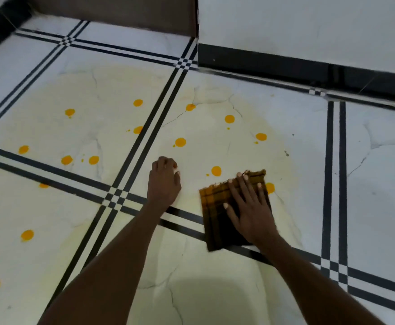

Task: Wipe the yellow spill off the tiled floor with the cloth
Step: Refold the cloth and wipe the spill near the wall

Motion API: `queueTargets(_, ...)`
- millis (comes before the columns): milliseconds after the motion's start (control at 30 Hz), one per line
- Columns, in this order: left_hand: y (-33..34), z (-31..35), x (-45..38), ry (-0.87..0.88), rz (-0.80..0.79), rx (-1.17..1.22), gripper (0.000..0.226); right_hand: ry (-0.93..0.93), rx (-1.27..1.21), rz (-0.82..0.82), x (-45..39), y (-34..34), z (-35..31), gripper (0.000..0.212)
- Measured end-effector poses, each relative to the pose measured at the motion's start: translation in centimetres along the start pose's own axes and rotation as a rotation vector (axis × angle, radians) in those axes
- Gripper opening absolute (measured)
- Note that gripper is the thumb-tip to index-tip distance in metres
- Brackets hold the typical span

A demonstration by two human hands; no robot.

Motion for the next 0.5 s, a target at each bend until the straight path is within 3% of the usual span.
queueTargets(133,2.1,-1.6,1.1,0.0,0.068,-0.111,0.045,0.143,0.001,-0.046,-2.7,-1.2,2.8,0.074)
queueTargets(267,3.5,-2.0,0.8,0.029,0.145,-0.006,0.049,0.219,0.033,0.027,-8.1,-2.6,5.2,0.072)
queueTargets(500,3.6,-2.4,0.9,0.017,0.119,-0.032,0.053,0.079,0.081,0.019,-10.5,-3.3,3.5,0.065)
Point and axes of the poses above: each hand's wrist, its own x-axis away from the middle knuckle, its own y-axis out of the palm, z = x × y, the point moved 3 cm from there along -x, towards the middle knuckle, and after that the axes turned 14 degrees about -z, right-handed, at the moved point
